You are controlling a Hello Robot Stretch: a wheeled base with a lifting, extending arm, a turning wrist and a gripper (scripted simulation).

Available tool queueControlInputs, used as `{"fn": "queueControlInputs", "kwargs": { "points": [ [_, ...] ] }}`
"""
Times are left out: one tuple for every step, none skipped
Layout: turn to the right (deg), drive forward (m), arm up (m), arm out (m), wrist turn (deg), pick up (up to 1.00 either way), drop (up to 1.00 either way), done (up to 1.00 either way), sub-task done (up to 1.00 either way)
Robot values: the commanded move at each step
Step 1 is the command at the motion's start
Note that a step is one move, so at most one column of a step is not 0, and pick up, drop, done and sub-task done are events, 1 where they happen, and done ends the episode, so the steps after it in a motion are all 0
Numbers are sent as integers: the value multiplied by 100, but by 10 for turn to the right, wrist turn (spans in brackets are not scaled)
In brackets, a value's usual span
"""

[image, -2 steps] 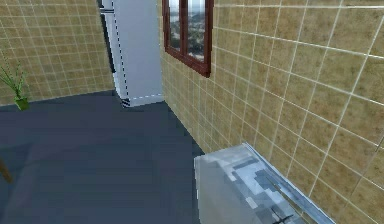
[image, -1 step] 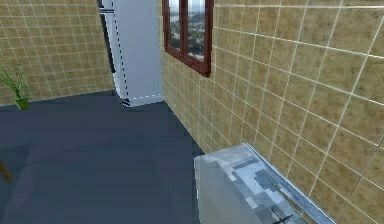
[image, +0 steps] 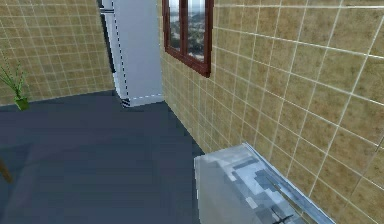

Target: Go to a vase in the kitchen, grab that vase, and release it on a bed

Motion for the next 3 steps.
{"fn": "queueControlInputs", "kwargs": {
  "points": [
    [0,0,0,0,180,0,0,0,0],
    [0,0,-30,0,0,0,0,0,0],
    [0,0,0,0,0,100,0,0,0]
  ]
}}
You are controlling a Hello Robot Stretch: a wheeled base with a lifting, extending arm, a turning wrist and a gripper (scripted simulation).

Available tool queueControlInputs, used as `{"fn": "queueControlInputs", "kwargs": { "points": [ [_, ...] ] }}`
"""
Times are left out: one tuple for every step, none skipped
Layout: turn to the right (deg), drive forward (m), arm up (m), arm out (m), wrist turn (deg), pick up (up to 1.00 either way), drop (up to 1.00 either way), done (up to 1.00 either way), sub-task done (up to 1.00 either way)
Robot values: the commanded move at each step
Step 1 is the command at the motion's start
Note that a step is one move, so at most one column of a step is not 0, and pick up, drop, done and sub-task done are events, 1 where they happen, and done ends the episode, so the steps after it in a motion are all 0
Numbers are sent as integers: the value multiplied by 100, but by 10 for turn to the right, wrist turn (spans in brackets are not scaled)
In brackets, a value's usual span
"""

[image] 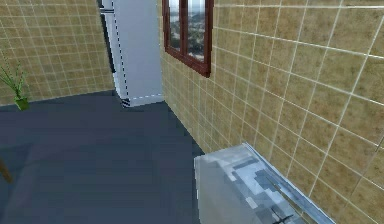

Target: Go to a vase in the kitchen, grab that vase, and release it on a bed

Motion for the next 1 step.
{"fn": "queueControlInputs", "kwargs": {
  "points": [
    [0,0,10,0,0,0,0,0,0]
  ]
}}
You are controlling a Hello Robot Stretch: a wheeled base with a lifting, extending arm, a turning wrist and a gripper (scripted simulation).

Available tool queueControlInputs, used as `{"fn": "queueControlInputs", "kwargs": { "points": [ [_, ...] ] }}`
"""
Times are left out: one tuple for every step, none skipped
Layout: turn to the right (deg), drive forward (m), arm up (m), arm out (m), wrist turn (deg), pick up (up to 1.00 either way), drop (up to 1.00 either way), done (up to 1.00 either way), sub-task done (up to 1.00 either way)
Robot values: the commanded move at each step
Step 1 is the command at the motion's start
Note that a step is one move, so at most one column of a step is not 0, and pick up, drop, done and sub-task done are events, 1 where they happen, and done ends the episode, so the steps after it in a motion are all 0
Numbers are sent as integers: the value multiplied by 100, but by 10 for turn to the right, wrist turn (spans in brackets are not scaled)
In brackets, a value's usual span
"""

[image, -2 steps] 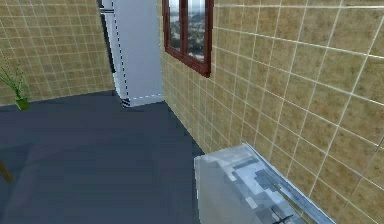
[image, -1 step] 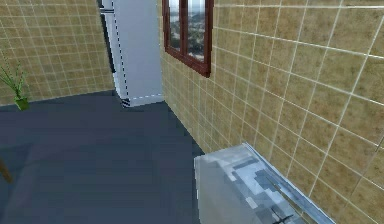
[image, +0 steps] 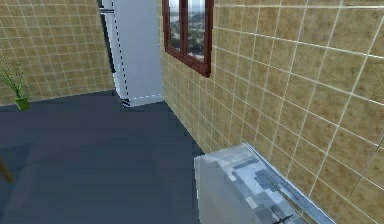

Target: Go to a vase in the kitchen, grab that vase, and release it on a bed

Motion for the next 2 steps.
{"fn": "queueControlInputs", "kwargs": {
  "points": [
    [0,0,30,0,0,0,0,0,0],
    [0,0,0,0,-450,0,0,0,0]
  ]
}}
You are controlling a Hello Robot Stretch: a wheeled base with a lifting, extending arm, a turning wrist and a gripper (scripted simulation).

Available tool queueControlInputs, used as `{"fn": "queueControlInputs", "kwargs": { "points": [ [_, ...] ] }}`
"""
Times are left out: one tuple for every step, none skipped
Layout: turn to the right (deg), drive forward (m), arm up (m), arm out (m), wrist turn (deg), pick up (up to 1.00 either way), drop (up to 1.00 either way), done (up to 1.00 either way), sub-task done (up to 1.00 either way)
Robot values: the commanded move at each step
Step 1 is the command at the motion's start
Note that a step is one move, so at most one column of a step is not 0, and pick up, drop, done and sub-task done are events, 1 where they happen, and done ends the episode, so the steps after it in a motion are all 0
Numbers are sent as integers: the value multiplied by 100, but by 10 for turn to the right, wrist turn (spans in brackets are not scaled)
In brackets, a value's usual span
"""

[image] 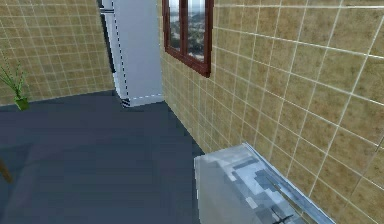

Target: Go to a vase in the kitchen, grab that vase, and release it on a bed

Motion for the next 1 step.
{"fn": "queueControlInputs", "kwargs": {
  "points": [
    [0,0,0,0,-450,0,0,0,0]
  ]
}}
